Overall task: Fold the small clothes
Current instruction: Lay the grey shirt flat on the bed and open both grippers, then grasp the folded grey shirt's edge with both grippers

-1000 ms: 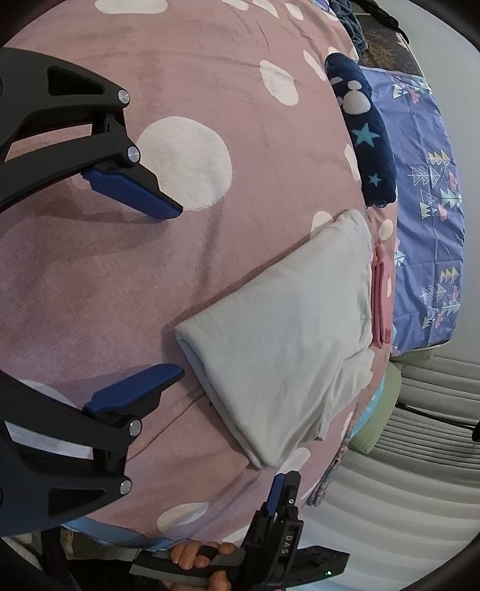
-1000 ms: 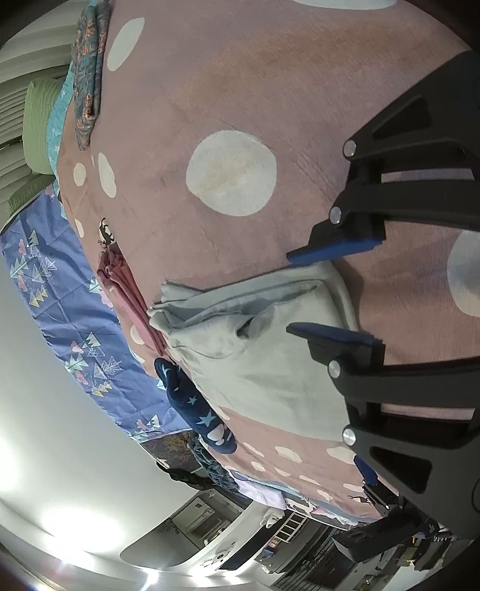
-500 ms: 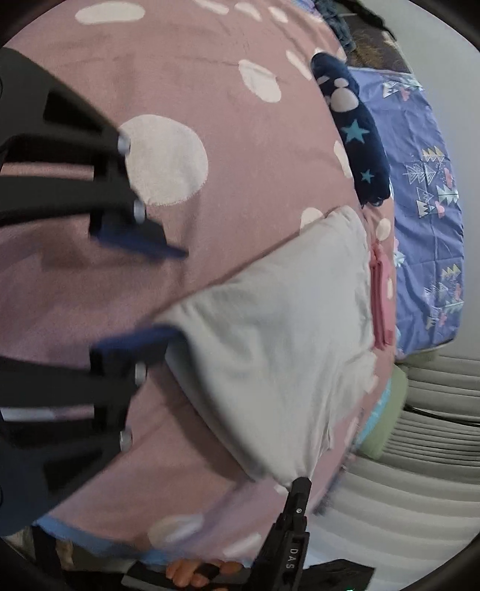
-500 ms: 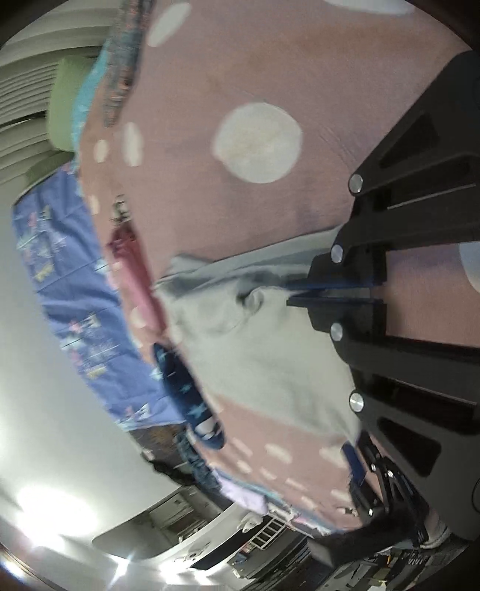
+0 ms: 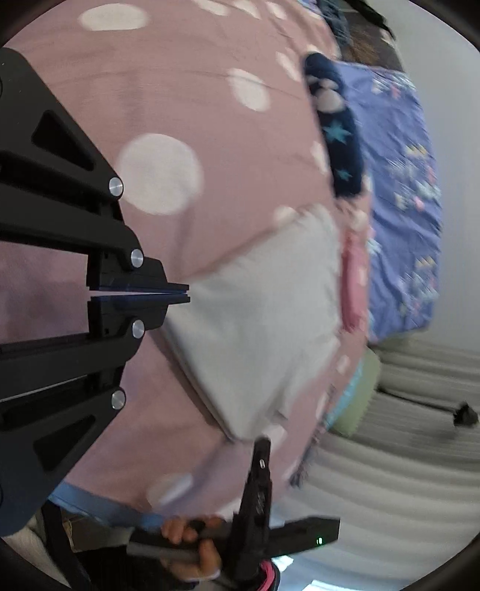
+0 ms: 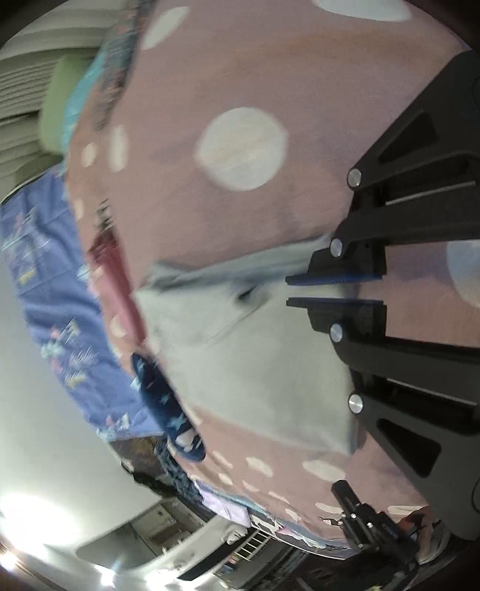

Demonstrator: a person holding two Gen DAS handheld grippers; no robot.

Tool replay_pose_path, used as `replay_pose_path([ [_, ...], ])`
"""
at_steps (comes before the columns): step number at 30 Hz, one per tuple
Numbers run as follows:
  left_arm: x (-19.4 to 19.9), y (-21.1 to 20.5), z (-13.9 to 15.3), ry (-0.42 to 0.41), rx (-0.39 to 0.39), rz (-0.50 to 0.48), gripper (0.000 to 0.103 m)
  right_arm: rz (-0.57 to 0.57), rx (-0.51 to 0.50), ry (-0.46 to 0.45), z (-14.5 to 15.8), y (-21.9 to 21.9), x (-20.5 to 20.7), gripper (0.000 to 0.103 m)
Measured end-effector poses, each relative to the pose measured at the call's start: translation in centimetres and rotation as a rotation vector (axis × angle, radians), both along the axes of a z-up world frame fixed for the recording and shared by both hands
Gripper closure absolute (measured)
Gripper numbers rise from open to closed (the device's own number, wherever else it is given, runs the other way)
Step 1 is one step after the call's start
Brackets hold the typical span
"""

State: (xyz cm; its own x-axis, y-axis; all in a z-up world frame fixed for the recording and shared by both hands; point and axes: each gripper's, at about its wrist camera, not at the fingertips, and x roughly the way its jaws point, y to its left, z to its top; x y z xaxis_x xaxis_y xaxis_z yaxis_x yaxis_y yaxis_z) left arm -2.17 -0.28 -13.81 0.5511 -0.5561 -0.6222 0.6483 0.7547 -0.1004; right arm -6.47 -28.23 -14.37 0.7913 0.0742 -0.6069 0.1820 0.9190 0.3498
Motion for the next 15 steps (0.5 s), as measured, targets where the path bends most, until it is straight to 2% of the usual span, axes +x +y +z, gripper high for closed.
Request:
replay_pose_path([
  [2,0.3,-1.8,0.4,-0.015,0.001,-0.032,0.101,0.033,-0.02,-0.025,0.3,0.7,0.6,0.093],
  [4,1.4,-3.9,-0.7,0.026,0.02,-0.06,0.097,0.051,-0.015,-0.017,-0.3,0.9,1.3,0.092],
  [6,2.4,-5.6,-3.0,0.082,0.084,-0.051,0.088,0.034,-0.029,0.045,-1.5,0.9,2.2,0.092],
  [7,2.6,-6.1,-4.1,0.097,0.113,-0.045,0.088,0.017,-0.043,0.079,-2.2,0.8,2.6,0.097],
  [8,2.6,-6.2,-4.4,0.094,0.112,-0.045,0.087,0.002,-0.053,0.115,-3.2,0.5,2.9,0.1],
  [10,2.6,-5.7,-4.0,0.109,0.076,-0.053,0.084,0.01,-0.025,0.106,-4.1,0.0,2.5,0.1],
  [13,2.7,-5.3,-4.0,0.127,0.052,-0.053,0.084,0.015,-0.056,0.125,-3.5,0.3,2.4,0.1],
  [15,2.5,-5.1,-3.6,0.111,0.053,-0.03,0.084,0.013,-0.057,0.129,-2.6,0.6,2.4,0.096],
])
